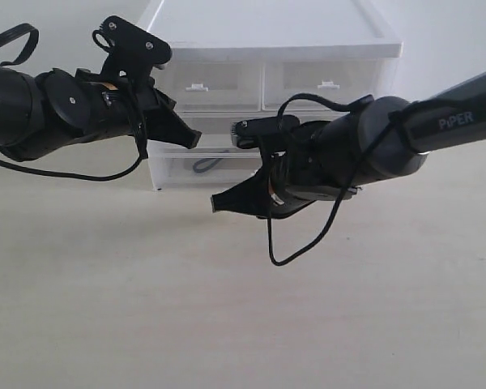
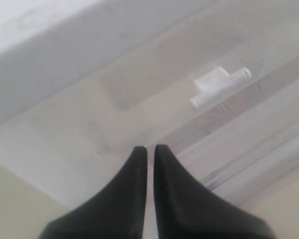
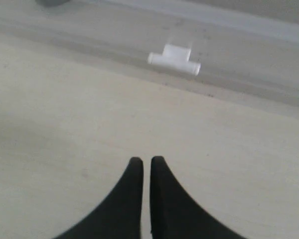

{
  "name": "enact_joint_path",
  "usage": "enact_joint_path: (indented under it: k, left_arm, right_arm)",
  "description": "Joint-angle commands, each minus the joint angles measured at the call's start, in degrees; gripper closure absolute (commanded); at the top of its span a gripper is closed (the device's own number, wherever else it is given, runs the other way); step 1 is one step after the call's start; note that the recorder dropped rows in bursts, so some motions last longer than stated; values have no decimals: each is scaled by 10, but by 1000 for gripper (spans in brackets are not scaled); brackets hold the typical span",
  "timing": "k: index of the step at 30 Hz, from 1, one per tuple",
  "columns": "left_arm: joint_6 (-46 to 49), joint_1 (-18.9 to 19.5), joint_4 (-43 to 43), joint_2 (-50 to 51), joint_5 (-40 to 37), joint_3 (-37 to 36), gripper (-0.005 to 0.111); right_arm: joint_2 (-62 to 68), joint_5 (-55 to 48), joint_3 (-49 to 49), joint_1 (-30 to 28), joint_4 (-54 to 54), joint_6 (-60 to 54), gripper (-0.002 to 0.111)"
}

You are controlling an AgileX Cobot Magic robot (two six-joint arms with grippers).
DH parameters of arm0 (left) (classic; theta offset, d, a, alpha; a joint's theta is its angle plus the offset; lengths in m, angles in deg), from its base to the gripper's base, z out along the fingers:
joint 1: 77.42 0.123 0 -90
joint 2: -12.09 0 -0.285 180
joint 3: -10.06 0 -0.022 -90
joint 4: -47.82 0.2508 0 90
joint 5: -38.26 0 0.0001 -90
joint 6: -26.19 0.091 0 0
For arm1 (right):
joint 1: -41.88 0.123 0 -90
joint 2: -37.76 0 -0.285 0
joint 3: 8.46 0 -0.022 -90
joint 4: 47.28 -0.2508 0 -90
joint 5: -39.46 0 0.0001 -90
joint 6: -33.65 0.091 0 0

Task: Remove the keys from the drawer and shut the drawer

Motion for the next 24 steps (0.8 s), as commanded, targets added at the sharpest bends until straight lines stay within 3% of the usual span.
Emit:
enact_joint_path:
  k: [1,5,10,14,16,22,24]
  left_arm:
    - [-3,28,-36,15,326,12,103]
    - [-3,28,-36,15,326,12,103]
    - [-3,28,-36,15,326,12,103]
    - [-3,28,-36,15,326,12,103]
    - [-3,28,-36,15,326,12,103]
    - [-3,28,-36,15,326,12,103]
    - [-3,28,-36,15,326,12,103]
  right_arm:
    - [-2,-39,-26,0,9,3,109]
    - [-2,-29,-29,0,24,39,108]
    - [8,-18,-29,0,152,229,108]
    - [9,-54,-29,13,212,298,108]
    - [9,-70,-29,21,266,323,108]
    - [9,-41,-29,21,274,337,108]
    - [9,-41,-29,21,278,337,103]
